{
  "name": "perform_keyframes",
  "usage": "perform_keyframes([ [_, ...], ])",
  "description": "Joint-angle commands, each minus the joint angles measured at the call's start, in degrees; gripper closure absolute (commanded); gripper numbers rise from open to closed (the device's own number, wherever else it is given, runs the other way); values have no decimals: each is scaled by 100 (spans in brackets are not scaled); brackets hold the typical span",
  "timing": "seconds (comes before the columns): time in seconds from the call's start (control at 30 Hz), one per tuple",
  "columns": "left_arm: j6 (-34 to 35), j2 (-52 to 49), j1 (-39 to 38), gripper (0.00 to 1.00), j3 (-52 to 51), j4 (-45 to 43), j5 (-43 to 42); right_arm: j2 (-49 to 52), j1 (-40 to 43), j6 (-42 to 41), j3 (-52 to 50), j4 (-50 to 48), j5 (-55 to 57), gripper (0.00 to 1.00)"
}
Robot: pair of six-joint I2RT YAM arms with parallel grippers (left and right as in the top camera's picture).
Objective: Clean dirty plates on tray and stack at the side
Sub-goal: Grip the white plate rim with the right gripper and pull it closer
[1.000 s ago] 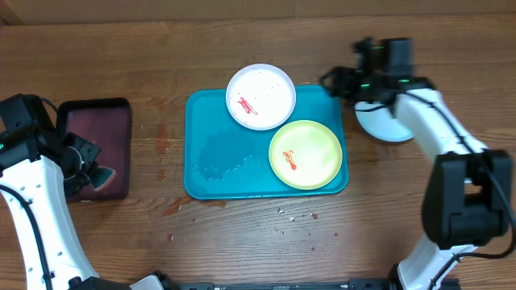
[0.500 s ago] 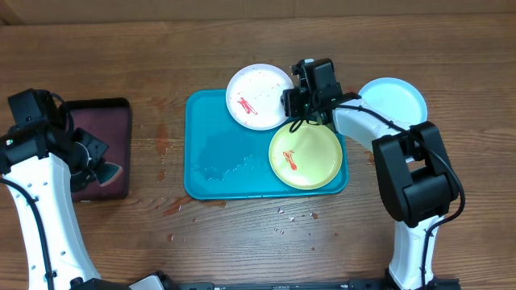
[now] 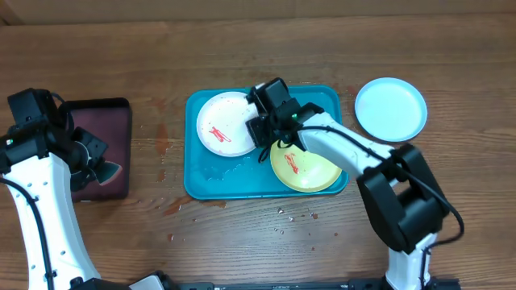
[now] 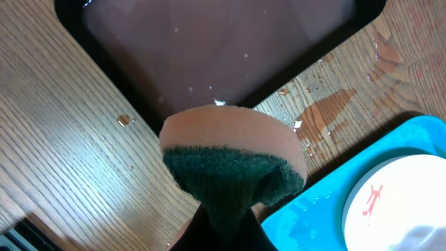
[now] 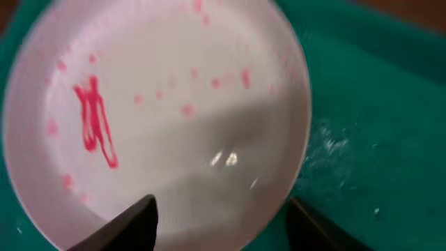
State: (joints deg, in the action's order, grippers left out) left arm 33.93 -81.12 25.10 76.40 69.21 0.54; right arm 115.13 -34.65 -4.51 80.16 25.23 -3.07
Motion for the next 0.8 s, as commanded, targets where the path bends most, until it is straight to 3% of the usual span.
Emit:
perform_keyframes([
  [0.0, -118, -15, -44, 96, 20, -2, -59, -487, 168, -168, 98, -289, 431, 38],
  [0.17, -118, -15, -44, 96, 20, -4, -63, -299, 304, -122, 96, -776, 426, 37],
  [0.27, -118, -15, -44, 96, 20, -2, -63, 170, 293, 474, 96, -1246, -98, 37],
  [0.53, -118, -15, -125, 96, 20, -20, -59, 708, 280, 505, 96, -1784, -387, 34],
  [0.77, -205, -15, -400, 96, 20, -63, -57, 951, 280, 501, 96, -1829, -546, 46],
])
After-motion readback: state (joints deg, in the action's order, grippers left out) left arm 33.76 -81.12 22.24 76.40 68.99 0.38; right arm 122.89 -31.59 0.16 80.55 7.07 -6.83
